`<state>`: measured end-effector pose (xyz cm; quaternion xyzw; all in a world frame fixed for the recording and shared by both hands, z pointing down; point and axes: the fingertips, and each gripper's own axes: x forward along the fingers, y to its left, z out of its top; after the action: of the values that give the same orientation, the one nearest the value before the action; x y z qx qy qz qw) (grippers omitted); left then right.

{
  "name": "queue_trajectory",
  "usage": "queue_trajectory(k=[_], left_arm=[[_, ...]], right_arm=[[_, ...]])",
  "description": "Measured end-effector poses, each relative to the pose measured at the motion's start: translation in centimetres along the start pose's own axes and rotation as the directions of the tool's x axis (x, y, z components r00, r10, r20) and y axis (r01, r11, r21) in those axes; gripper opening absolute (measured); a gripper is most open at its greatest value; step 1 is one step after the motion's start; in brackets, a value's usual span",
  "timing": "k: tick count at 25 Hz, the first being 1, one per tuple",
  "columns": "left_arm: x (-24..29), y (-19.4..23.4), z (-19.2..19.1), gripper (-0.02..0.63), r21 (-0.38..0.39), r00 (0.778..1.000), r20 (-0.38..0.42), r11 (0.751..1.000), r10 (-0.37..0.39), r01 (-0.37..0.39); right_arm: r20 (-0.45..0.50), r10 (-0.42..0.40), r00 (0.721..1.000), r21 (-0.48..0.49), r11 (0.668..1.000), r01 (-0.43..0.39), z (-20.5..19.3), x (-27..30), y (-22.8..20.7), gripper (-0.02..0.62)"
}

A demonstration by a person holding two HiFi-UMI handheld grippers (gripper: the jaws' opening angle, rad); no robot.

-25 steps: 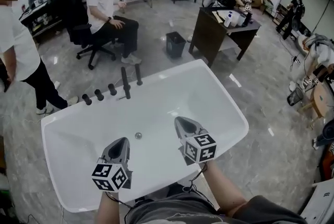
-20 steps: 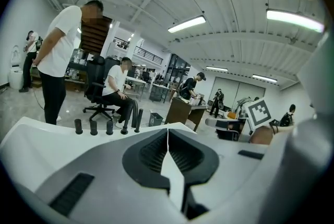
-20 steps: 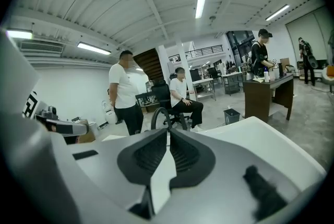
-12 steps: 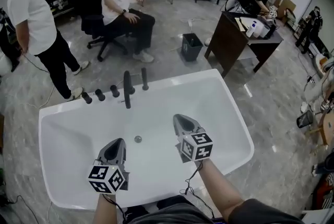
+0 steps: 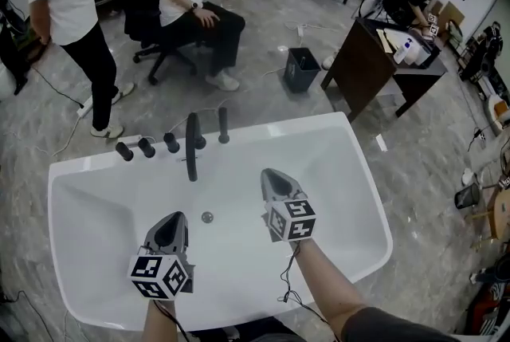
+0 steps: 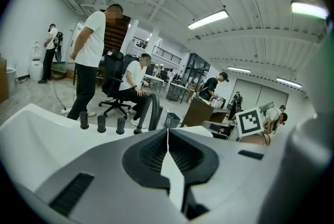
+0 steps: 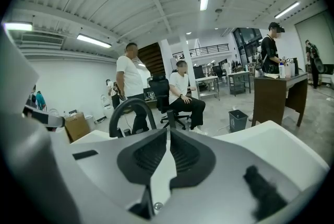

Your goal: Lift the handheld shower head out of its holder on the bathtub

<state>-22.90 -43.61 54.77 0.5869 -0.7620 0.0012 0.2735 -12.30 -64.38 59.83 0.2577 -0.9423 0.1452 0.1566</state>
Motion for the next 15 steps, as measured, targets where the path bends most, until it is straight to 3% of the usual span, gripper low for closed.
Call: queue_trajectory(k=[7, 12, 13, 15], left_arm=[[3.6, 2.6, -0.3, 0.017, -0.023, 1.000, 0.007, 1.000, 0.008, -0.008], [5.5, 4.1, -1.9, 0.017, -0.036, 1.000, 0.005, 0.999, -0.003, 0.003], [5.9, 4.5, -2.1, 0.017, -0.037, 1.000, 0.004, 0.999, 0.002, -0.002], [6.6, 5.4, -2.5, 0.017, -0.043, 1.000, 0.005, 0.999, 0.018, -0.018]], right_arm=[[0.008, 0.062, 0.998, 0.013, 0.998, -0.062, -0.5, 7.1, -0.5, 0.034], [-0.014, 0.064, 0.998, -0.066, 0.996, -0.065, -2.3, 12.2, 0.2, 0.036], [-0.014, 0.062, 0.998, -0.071, 0.996, -0.063, -2.6, 13.0, 0.2, 0.044], [-0.016, 0.060, 0.998, -0.067, 0.996, -0.061, -3.3, 14.9, 0.0, 0.121]])
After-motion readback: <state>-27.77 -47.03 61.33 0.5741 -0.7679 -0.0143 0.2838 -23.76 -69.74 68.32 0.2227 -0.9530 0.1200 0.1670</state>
